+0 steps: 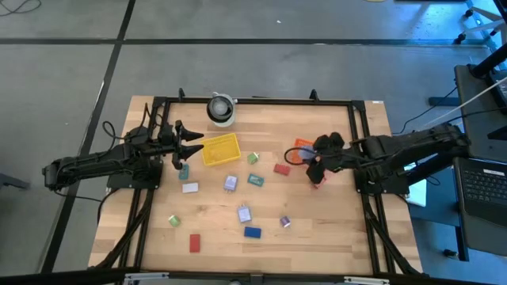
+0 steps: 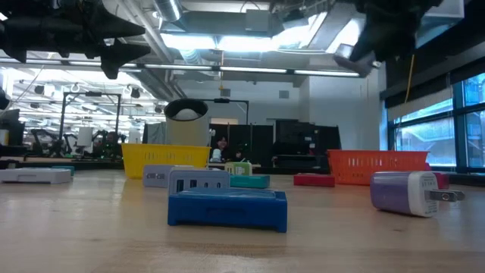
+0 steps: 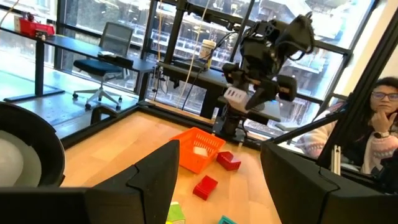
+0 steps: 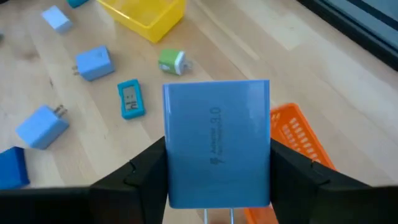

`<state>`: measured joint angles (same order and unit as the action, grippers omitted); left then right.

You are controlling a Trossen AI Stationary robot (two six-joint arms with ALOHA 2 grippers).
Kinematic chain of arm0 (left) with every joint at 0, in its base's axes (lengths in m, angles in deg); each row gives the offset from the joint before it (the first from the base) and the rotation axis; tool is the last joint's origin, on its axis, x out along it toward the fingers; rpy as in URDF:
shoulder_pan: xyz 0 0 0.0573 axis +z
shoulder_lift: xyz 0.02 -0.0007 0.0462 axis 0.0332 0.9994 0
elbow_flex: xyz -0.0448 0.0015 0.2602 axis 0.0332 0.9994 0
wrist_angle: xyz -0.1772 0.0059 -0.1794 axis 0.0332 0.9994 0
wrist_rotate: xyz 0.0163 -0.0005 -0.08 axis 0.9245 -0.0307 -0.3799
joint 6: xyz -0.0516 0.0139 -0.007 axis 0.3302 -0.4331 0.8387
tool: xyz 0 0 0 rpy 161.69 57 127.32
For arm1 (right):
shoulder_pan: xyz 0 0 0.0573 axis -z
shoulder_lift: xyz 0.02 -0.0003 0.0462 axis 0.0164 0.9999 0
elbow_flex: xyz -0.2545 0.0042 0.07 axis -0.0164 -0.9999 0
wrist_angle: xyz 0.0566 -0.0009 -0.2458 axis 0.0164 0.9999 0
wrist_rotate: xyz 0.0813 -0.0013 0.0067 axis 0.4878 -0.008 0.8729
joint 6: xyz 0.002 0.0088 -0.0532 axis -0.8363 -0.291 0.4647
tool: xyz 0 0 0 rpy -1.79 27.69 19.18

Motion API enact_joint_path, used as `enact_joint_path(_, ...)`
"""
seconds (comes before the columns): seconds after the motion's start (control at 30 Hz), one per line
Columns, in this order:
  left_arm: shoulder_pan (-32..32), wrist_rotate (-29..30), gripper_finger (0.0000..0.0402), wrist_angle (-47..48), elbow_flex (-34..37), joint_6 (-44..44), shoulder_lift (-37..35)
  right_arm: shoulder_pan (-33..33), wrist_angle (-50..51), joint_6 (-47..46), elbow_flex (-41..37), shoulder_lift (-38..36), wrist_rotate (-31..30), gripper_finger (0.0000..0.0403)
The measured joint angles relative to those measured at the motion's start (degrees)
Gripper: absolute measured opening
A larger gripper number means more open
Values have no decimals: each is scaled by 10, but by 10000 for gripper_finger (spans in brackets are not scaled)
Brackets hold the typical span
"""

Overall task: Pick & Place Office items
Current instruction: Put the right light blue charger adapter into the orange bin

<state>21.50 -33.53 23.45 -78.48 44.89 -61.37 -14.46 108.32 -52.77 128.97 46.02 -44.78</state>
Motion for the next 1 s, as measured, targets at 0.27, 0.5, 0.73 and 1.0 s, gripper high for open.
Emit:
enact_joint_path(0.27, 0, -1, 222, 0, 0, 4, 0, 16, -91, -34, -124, -96, 7, 210)
enact_joint_path(0.5, 0, -1, 222, 0, 0, 13, 0, 54, -130, -31, -190, -142, 48, 210)
enact_joint_path(0.73, 0, -1, 222, 0, 0, 10, 0, 111, -205, -14, -241, -146, 109, 210)
enact_joint_path(1.0, 0, -1, 222, 0, 0, 15, 0, 188, -232, 12, -252, -146, 167, 210)
